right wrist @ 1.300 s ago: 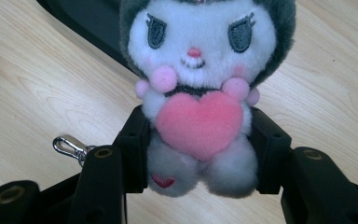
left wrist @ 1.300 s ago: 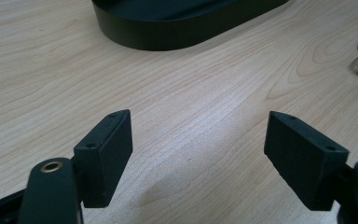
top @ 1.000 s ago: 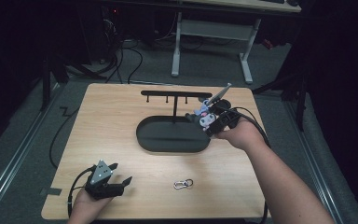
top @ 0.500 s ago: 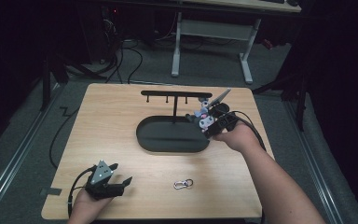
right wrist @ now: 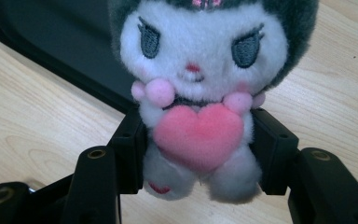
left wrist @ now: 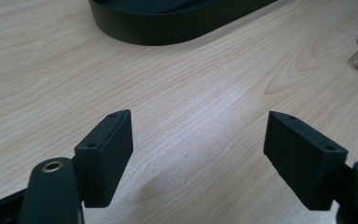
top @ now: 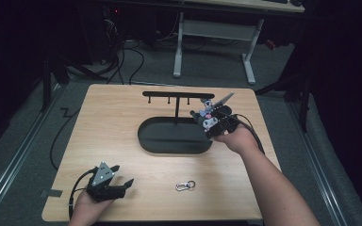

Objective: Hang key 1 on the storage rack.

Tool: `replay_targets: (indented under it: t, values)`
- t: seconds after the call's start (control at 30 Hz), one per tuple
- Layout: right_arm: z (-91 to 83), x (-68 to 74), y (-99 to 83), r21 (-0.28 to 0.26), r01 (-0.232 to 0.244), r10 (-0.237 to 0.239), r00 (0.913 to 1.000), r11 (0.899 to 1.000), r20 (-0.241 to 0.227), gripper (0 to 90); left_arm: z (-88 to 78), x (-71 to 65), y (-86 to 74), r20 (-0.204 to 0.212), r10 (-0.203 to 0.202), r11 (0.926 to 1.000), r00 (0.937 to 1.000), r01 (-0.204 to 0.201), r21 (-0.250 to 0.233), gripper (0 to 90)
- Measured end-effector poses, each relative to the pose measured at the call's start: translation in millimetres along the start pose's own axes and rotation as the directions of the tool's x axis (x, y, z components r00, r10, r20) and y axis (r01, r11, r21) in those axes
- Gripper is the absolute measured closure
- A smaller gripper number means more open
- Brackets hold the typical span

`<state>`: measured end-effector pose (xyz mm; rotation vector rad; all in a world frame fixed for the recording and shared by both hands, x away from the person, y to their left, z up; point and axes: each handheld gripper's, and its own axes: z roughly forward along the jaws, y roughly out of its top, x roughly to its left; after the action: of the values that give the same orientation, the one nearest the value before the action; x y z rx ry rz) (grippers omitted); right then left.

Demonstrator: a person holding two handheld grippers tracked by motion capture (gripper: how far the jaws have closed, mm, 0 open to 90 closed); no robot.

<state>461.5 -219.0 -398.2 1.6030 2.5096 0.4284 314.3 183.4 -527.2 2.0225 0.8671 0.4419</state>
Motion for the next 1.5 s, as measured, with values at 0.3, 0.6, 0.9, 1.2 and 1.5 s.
replay_targets:
  t: [0.3,0.6,0.9,1.2,1.5]
  values:
    - [7.0,-8.5,0.5,-0.020,-0.057,0.058,0.9980,0.998,0.024,37.6,-0.3,0.4,-0.1,0.002,-0.003,1.0000,1.0000,0.003,-0.001,24.7]
    - [-0.9,-5.6,-16.8,-0.035,-0.047,0.047,0.9989,0.998,0.009,39.0,0.9,-0.7,0.9,0.002,0.005,1.0000,1.0000,-0.005,0.002,24.7]
    - [0.4,3.1,-60.1,-0.066,-0.003,0.005,0.9998,0.998,0.017,48.1,1.8,-3.9,1.6,0.007,0.015,0.9999,0.9999,-0.015,0.003,25.3]
    - [5.3,6.5,-105.2,-0.161,0.006,-0.002,0.9997,0.987,0.023,60.3,2.5,-5.5,2.1,0.011,0.010,0.9999,0.9999,-0.010,-0.010,27.0]
    - [29.6,15.3,-150.8,-0.227,0.043,-0.037,0.9989,0.973,0.030,64.2,1.8,-9.9,4.8,0.012,0.014,0.9998,0.9998,-0.014,-0.013,28.5]
